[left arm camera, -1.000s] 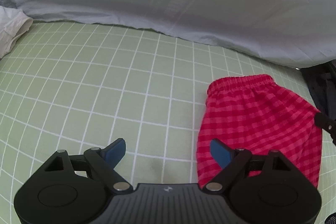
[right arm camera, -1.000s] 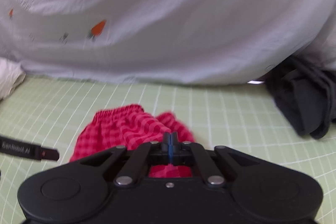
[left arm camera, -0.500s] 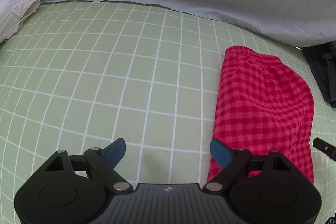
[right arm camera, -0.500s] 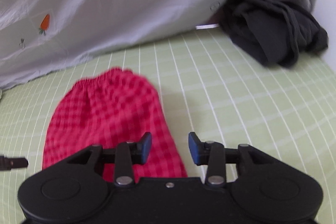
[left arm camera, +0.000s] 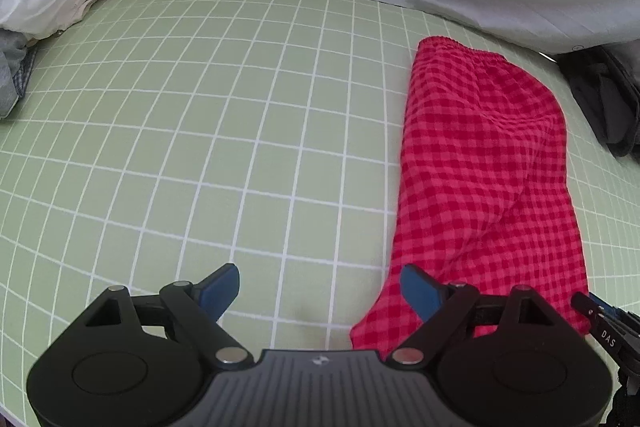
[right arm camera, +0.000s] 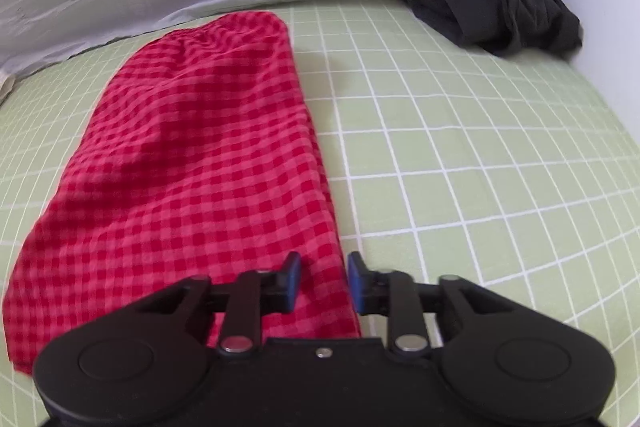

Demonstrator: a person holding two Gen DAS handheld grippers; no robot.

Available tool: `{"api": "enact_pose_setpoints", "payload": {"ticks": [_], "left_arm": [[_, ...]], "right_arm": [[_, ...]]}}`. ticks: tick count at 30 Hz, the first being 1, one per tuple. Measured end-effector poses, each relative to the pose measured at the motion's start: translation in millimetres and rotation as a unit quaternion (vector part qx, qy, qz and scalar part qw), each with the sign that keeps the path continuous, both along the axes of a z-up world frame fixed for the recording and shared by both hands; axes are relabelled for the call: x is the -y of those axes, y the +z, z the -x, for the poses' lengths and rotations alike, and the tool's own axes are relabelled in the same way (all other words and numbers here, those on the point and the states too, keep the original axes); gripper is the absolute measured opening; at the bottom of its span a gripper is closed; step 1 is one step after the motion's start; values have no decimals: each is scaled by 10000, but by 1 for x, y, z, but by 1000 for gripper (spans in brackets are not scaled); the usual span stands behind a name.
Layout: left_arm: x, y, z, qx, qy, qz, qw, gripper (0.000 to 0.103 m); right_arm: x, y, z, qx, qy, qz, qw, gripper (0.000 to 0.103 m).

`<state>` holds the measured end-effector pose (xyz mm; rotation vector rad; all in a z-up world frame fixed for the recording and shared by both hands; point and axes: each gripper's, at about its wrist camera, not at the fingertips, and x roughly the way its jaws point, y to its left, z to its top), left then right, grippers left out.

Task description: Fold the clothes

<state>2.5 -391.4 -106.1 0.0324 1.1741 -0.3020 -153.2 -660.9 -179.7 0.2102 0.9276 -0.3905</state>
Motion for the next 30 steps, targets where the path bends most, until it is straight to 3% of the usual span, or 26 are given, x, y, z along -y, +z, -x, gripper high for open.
{"api": "enact_pose_setpoints", "payload": {"ticks": [1, 5, 12, 17, 20, 21, 23, 26, 30], "left_arm": [[-1, 1, 5, -4, -1, -5, 10000, 88], [-7, 5, 22, 51, -19, 8, 10000, 88], [-13, 2, 40, -70, 31, 70, 9999, 88], [-10, -10, 44, -287, -52, 71, 9996, 88], [-4, -19, 44, -418, -148, 58, 9990, 88], [-2, -21, 44, -456, -172, 69, 9988, 88], [5, -27, 44, -492, -212, 23, 9986, 88], [15, -36, 43, -556, -287, -57, 9980, 88], [28, -46, 46, -603, -413, -143, 9972, 88]], "right_arm": [[-2, 0, 2, 15, 57, 38, 10000, 2], [-11, 14, 13, 210, 193, 257, 9993, 1], [-16, 58, 45, 762, -47, -95, 9970, 0], [-1, 42, 48, 473, -435, -348, 9973, 1], [1, 30, 46, 294, -454, -425, 9976, 12], [1, 27, 45, 257, -466, -464, 9975, 28], [-1, 25, 44, 296, -508, -597, 9965, 41], [-3, 19, 38, 161, -479, -641, 9967, 46], [-6, 12, 34, 32, -486, -614, 9969, 60]]}}
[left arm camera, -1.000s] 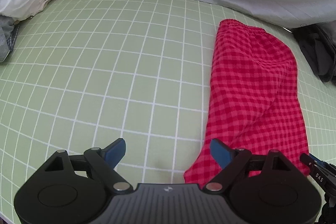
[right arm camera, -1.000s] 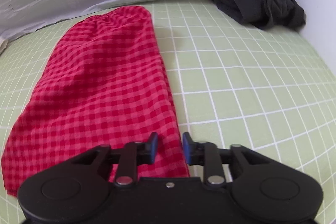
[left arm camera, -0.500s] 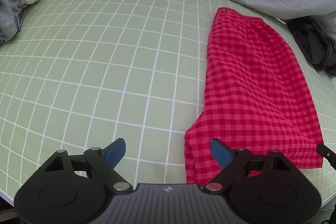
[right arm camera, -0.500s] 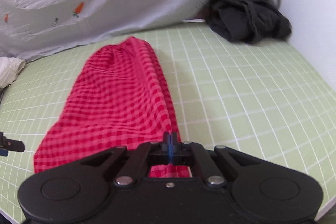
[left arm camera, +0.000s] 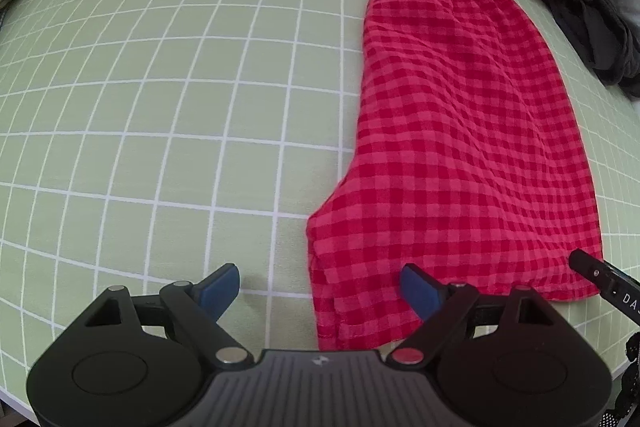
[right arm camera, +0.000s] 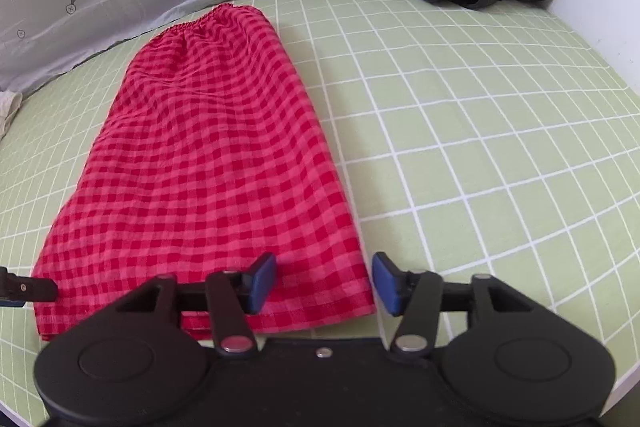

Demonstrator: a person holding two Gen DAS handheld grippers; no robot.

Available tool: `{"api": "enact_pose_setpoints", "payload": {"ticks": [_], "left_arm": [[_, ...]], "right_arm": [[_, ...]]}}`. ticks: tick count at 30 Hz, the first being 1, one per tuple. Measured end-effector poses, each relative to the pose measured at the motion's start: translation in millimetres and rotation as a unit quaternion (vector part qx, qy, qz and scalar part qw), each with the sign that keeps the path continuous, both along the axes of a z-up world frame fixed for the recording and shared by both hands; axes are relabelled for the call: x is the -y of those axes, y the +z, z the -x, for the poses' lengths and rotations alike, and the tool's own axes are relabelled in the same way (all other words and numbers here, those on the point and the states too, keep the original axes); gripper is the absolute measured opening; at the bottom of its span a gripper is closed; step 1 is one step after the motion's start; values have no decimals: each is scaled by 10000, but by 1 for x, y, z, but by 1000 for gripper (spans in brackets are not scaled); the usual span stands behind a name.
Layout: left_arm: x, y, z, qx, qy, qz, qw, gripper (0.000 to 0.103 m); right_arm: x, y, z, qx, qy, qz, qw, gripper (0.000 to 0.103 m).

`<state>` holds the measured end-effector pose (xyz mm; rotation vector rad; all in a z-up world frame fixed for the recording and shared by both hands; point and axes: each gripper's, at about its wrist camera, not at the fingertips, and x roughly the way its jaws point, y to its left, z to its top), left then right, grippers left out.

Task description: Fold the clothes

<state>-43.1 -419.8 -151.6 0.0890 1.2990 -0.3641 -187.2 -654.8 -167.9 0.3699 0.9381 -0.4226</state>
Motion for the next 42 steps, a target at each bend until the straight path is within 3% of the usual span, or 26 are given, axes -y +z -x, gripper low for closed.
{"api": "enact_pose_setpoints", "payload": {"ticks": [3, 7, 10, 13, 15, 16, 17, 18, 19, 22, 28, 33, 40, 42], "left_arm": [[8, -3, 5, 30, -150, -64, 9999, 86], [17, -5, 12, 101, -350, -128, 9993, 86], [24, -5, 14, 186, -437, -193, 9987, 83], [31, -3, 19, 347, -697, -269, 9966, 68], [31, -2, 21, 400, -740, -214, 9962, 55], [30, -1, 21, 428, -747, -179, 9961, 50], [29, 0, 22, 454, -755, -146, 9960, 39], [28, 0, 21, 445, -755, -123, 9961, 21], [25, 0, 20, 388, -730, -40, 9966, 15], [15, -2, 20, 203, -687, 201, 9972, 4], [-19, 20, 39, -43, -927, 536, 9942, 3], [-37, 60, 35, 295, -769, 974, 9918, 3], [-26, 99, 4, 618, -250, 1725, 9828, 3], [-18, 104, -2, 690, -105, 1759, 9819, 3]], "right_arm": [[-2, -2, -2, -56, -6, -6, 10000, 71], [-5, -4, -3, -91, 106, -1, 9999, 71], [-8, -5, -4, -126, 239, -58, 9996, 64], [-13, -5, -3, -165, 366, 44, 9992, 50], [-15, -4, -1, -128, 500, 17, 9987, 27], [-16, -4, 0, -104, 557, -25, 9984, 23], [-18, -4, 2, -85, 600, -72, 9981, 16], [-20, -4, 3, -72, 643, -102, 9979, 13], [-23, -4, 5, -77, 687, -82, 9976, 11], [-32, -1, 9, -119, 846, -33, 9963, 9], [-55, 17, 44, -236, 1250, -1, 9919, 8], [-63, 42, 68, 117, 1489, 76, 9888, 7], [-40, 80, 37, 856, 1347, 165, 9870, 7], [-30, 85, 26, 1031, 1231, 151, 9869, 7]]}}
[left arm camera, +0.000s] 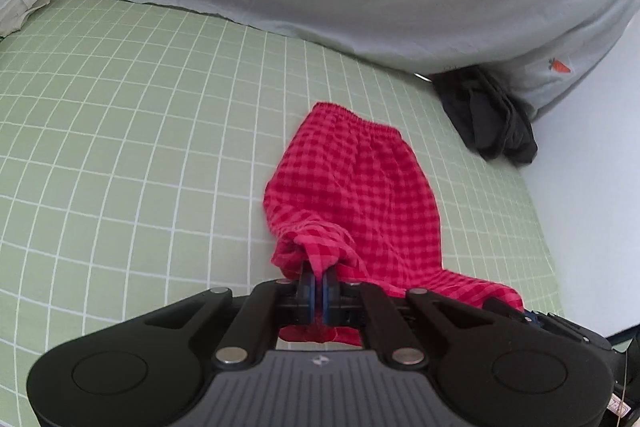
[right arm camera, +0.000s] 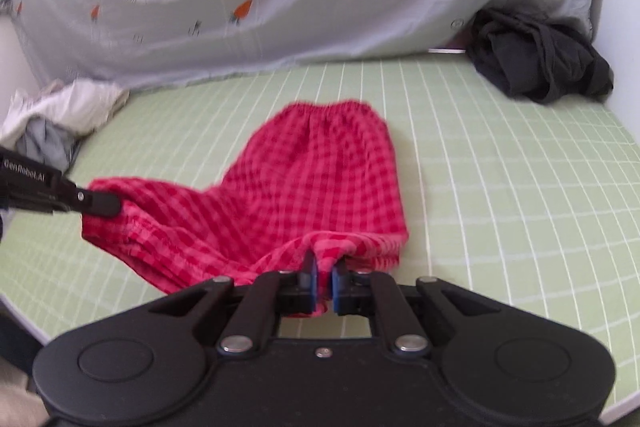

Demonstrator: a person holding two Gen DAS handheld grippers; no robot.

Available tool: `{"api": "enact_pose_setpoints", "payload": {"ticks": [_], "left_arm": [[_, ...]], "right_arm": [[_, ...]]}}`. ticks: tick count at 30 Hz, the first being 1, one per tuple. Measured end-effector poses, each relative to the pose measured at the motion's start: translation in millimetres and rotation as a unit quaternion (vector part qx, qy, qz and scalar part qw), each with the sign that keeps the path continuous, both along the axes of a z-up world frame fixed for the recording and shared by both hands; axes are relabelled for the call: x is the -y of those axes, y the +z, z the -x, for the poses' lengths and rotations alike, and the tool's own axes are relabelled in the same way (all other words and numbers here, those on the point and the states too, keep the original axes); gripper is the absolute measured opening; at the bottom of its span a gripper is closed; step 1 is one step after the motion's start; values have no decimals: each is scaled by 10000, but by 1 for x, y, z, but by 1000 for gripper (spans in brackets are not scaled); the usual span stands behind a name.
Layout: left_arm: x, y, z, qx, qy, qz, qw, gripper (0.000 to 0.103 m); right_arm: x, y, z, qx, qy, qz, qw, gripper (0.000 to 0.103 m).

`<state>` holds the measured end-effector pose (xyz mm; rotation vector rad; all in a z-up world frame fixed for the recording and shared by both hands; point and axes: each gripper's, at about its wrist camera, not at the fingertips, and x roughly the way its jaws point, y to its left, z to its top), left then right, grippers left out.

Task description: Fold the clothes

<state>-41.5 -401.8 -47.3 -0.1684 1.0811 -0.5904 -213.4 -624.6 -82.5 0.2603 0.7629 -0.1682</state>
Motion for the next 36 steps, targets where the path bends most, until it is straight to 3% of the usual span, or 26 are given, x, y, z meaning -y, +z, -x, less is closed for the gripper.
{"api": "enact_pose_setpoints", "payload": {"ticks": [11, 25, 28, 30, 31, 33, 36], "left_arm": [[21, 4, -50, 38, 263, 154, 9995, 3], [66, -37, -139, -319, 260, -29, 9991, 5], [77, -44, -156, -271, 390, -131, 9988, 24], [78, -46, -168, -304, 540, -27, 9981, 50], [77, -44, -173, -294, 622, 59, 9976, 54], [72, -40, -179, -234, 782, 204, 9965, 65], [64, -36, -181, -86, 939, 122, 9955, 75]], "right_arm": [[35, 18, -53, 422, -334, 279, 9982, 7], [83, -21, -144, -76, -419, 15, 9991, 11], [99, -34, -166, -247, -567, -249, 9978, 18], [107, -36, -176, -204, -683, -267, 9971, 28], [110, -35, -179, -157, -771, -215, 9967, 33], [116, -31, -181, -61, -1047, -62, 9945, 52], [121, -27, -175, -9, -1163, 3, 9932, 61]]}}
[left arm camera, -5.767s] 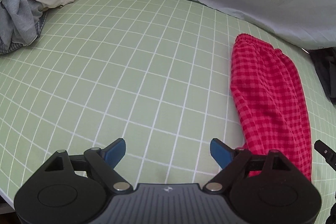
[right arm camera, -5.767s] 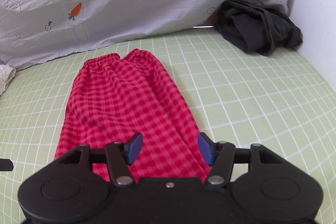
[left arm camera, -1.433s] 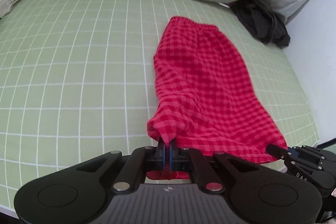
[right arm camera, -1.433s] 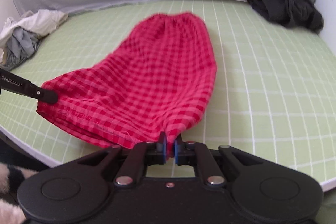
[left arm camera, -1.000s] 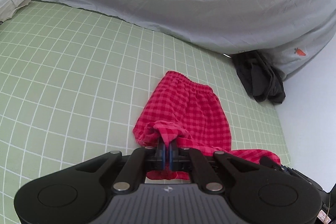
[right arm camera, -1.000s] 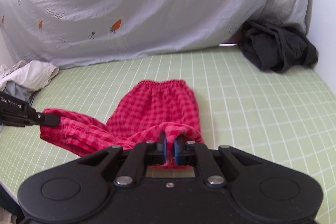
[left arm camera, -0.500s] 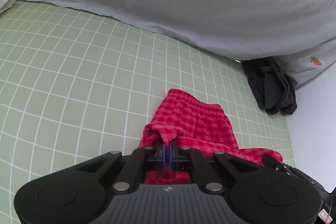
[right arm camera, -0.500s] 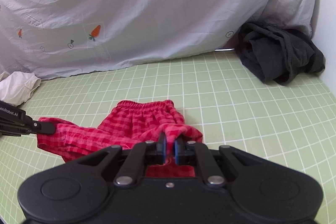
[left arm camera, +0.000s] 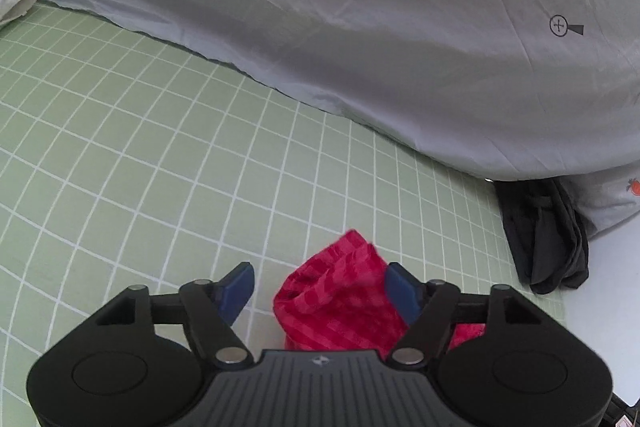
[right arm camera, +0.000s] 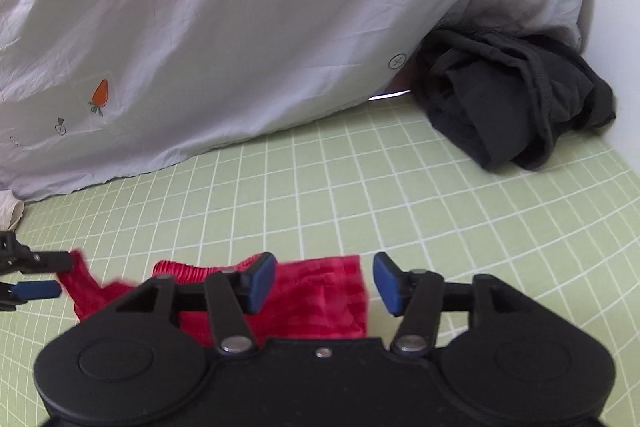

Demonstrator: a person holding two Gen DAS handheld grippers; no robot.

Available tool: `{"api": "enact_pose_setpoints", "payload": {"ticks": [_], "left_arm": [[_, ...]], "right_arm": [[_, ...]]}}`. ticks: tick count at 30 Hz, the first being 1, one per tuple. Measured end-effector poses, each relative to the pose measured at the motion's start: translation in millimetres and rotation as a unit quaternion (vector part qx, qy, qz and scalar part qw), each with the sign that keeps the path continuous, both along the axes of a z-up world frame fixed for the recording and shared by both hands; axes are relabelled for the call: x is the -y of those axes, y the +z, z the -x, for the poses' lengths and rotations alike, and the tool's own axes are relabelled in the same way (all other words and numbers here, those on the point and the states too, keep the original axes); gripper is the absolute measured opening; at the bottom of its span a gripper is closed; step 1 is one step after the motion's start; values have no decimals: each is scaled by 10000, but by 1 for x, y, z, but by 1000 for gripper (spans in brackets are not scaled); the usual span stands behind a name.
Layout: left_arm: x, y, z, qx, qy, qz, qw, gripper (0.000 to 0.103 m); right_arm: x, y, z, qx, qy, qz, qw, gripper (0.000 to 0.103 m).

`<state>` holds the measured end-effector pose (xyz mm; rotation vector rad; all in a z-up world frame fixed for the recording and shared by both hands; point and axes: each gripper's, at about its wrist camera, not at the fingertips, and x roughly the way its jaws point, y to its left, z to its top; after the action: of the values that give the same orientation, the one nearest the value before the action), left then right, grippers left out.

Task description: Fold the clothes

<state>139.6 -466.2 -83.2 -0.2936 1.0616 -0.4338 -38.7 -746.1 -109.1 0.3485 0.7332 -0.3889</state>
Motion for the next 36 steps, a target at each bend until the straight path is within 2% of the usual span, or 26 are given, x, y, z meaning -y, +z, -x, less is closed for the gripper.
{"api": "enact_pose_setpoints", "payload": {"ticks": [2, 3, 5, 7, 12, 19, 22, 23, 25, 26, 27, 28, 30, 32, 33, 34, 36], "left_arm": [[-4, -3, 2, -52, -24, -82, 10000, 76], [-5, -5, 4, -125, -59, -106, 9998, 80], [-5, -15, 10, -320, -209, -179, 9991, 86], [-1, -26, 17, -481, -396, -299, 9976, 86], [20, -52, 30, -742, -793, -595, 9923, 86], [44, -66, 29, -718, -1009, -611, 9904, 85], [50, -64, 28, -565, -1083, -557, 9910, 72], [51, -64, 28, -539, -1125, -533, 9908, 60], [54, -64, 29, -461, -1327, -579, 9884, 47], [54, -64, 31, -480, -1420, -533, 9873, 33], [55, -65, 32, -501, -1511, -484, 9861, 18], [53, -65, 33, -596, -1534, -356, 9857, 15], [48, -61, 41, -630, -1465, -261, 9869, 13], [42, -54, 52, -627, -1435, -183, 9875, 12], [38, -49, 58, -607, -1438, -154, 9876, 12], [34, -45, 65, -588, -1441, -124, 9877, 12], [26, -35, 77, -549, -1449, -65, 9879, 11]], "right_arm": [[1, -3, 8, -76, -59, -23, 10000, 69], [1, -5, 12, -127, -79, -54, 9999, 71], [-2, -13, 19, -269, -80, -139, 9995, 72], [-6, -24, 24, -482, -69, -258, 9985, 78], [-17, -50, 24, -816, 132, -590, 9948, 78], [-27, -70, -6, -971, 552, -592, 9920, 79], [-29, -76, -19, -986, 711, -604, 9907, 79], [-31, -78, -22, -983, 767, -608, 9903, 79], [-37, -81, -28, -980, 891, -604, 9893, 78], [-42, -82, -30, -987, 970, -579, 9887, 78], [-47, -83, -32, -993, 1069, -544, 9878, 75], [-53, -82, -33, -999, 1231, -475, 9862, 68], [-66, -79, -33, -1004, 1562, -385, 9819, 34], [-76, -71, -27, -959, 1663, -286, 9810, 26], [-80, -66, -24, -926, 1692, -249, 9809, 17], [-83, -60, -17, -861, 1651, -249, 9822, 12], [-86, -49, 0, -734, 1508, -324, 9853, 11]]}}
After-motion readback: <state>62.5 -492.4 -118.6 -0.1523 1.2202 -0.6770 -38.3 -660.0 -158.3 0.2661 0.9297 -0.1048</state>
